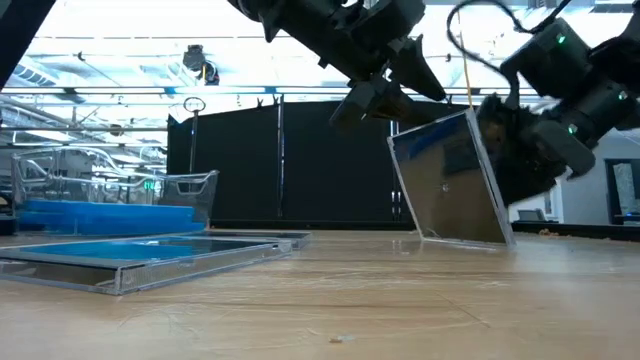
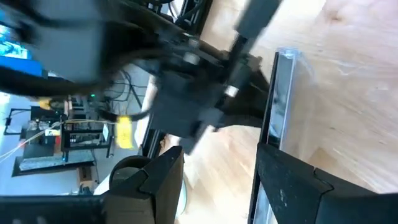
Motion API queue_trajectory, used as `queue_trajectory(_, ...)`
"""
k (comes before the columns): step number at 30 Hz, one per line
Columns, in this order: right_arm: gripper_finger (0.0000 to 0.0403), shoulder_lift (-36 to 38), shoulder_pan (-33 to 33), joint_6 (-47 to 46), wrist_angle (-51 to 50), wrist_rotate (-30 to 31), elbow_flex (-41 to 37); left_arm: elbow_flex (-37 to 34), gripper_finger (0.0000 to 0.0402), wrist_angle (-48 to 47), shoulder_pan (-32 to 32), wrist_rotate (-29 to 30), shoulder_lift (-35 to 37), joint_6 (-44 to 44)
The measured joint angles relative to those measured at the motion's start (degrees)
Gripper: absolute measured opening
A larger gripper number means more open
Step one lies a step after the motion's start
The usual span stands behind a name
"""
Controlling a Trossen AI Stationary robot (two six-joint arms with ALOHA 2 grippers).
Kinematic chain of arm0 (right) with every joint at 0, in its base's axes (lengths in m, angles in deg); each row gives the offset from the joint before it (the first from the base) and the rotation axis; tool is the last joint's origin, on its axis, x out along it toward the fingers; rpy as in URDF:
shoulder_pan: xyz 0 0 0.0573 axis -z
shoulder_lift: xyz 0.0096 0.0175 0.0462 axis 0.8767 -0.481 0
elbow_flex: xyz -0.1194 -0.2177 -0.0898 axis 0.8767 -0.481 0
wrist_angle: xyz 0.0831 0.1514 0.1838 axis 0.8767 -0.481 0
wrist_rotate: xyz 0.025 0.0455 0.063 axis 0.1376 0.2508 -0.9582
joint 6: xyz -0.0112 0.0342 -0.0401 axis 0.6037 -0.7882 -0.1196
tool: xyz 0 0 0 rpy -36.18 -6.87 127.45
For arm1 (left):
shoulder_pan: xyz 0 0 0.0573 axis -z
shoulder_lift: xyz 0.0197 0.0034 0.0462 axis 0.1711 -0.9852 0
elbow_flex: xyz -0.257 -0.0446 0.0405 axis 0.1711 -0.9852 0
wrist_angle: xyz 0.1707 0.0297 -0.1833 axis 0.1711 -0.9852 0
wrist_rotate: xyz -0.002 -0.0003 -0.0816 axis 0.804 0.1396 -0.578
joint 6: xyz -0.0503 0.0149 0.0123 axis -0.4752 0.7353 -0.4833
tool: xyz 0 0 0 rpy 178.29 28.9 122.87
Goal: Pick & place jewel cases by type
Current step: Put the top black CD case into the bottom transparent bin
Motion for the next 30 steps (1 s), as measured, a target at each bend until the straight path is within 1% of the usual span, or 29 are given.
queue_trajectory(5, 0.0009, 9.0, -0.1, 2.8, -2.4, 8.4, 0.1, -0.7, 0.0212, -3.0, -0.2, 0.2, -1.2, 0.1)
queue_trajectory(8, 0.0002, 14.9, -0.2, 6.7, -3.5, 11.9, 0.1, -0.2, 0.0212, -1.9, -0.3, 1.0, -0.8, 0.0)
queue_trajectory(12, 0.0001, 20.6, -0.8, 9.2, -4.4, 9.6, 0.1, -0.3, 0.0212, -5.2, -0.3, 2.0, -0.9, -1.6)
queue_trajectory(15, 0.0001, 22.8, -1.7, 10.1, -9.7, 10.0, 0.1, -0.3, 0.0212, -8.1, -0.4, -0.3, -1.0, -3.7)
queue_trajectory(17, 0.0001, 23.6, -1.7, 10.2, -16.7, 12.1, 0.1, -0.1, 0.0211, -10.6, -0.4, -2.7, -0.7, -6.2)
queue_trajectory(19, 0.0001, 23.7, -0.9, 9.7, -23.6, 16.4, 0.1, -0.2, 0.0211, -13.6, -0.1, -5.5, -1.0, -9.5)
queue_trajectory(22, 0.0004, 23.0, 1.2, 6.7, -30.5, 21.8, 0.1, -0.3, 0.0211, -13.4, 0.7, -7.6, -2.5, -15.6)
queue_trajectory(25, 0.0008, 21.4, 4.1, 4.8, -32.3, 22.2, 0.1, -0.1, 0.0211, -9.8, 1.4, -7.4, -3.7, -20.4)
queue_trajectory(28, 0.0007, 18.4, 6.8, 2.7, -32.8, 22.0, 0.1, -0.2, 0.0211, -8.8, 1.2, -6.7, -5.7, -23.9)
queue_trajectory(30, 0.0004, 16.0, 8.6, 1.7, -33.6, 20.5, 0.0, -0.2, 0.0211, -8.5, 0.9, -5.6, -7.4, -26.1)
